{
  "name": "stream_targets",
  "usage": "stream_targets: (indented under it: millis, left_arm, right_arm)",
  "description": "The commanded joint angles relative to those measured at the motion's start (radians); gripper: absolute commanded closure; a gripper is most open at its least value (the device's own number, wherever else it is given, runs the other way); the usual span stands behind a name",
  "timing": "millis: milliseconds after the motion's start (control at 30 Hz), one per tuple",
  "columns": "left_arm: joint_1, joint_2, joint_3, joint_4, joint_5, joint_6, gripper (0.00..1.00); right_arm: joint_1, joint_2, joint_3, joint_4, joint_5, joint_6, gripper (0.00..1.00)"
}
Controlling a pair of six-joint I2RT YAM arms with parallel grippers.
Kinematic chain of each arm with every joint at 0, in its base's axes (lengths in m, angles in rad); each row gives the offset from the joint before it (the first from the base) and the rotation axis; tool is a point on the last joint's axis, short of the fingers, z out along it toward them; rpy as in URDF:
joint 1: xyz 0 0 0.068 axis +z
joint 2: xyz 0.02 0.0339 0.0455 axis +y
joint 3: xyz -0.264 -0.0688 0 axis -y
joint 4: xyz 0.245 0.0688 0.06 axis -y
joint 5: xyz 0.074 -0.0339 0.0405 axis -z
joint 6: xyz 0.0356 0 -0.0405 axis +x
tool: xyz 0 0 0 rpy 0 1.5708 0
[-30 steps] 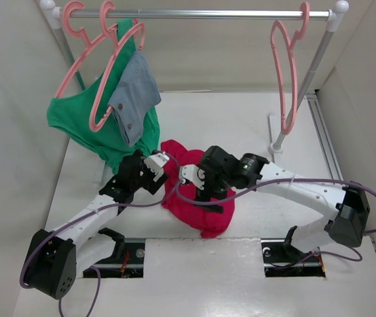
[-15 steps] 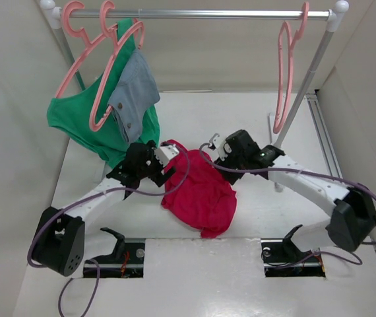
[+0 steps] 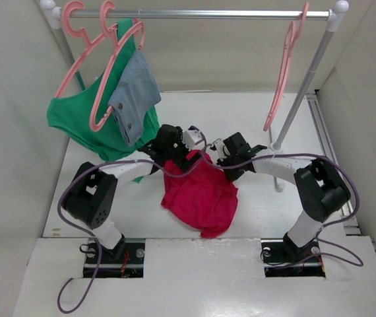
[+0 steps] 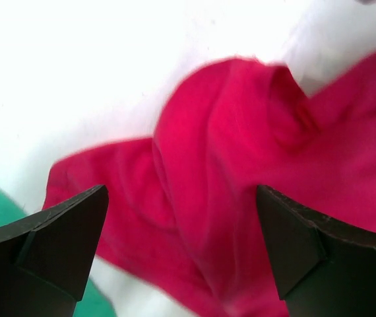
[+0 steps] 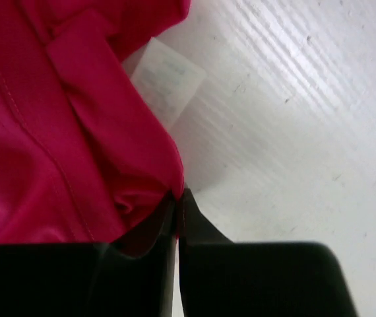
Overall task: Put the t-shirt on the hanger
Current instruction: Move the tshirt to the center of the board
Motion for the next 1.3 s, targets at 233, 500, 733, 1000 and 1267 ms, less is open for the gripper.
stream_targets:
  millis: [233,500,733,1000,1267]
  left_arm:
    - [-0.071,0.234,0.274,0.036,0.037,0.004,0.12]
    - [-0.082,0.351,0.343,0.0,0.05,0.059,0.04]
    - [-0.114,0.386,0.385,-0.083,0.054,0.105,0.51]
    - [-0.072,0.362,0.408,-0.046,-0.071,-0.075,1.0]
    - [0.027,0.322,0.653,-0.302,-0.043,-0.079,1.0]
  right_arm:
    - [-0.054,-0.108,-0.135,0.067,-0.068,0.007,1.0]
    - [-0.054,-0.109,-0.091,-0.029,-0.087,-0.013,1.0]
    - [-0.129,-0.167,-0.081,-0.095,-0.087,-0.013,1.0]
    - [-0.28,-0.28,-0.129,-0.114,-0.087,0.027,1.0]
    - [-0.278,-0.382,-0.196,-0.101,-0.078,0.093,1.0]
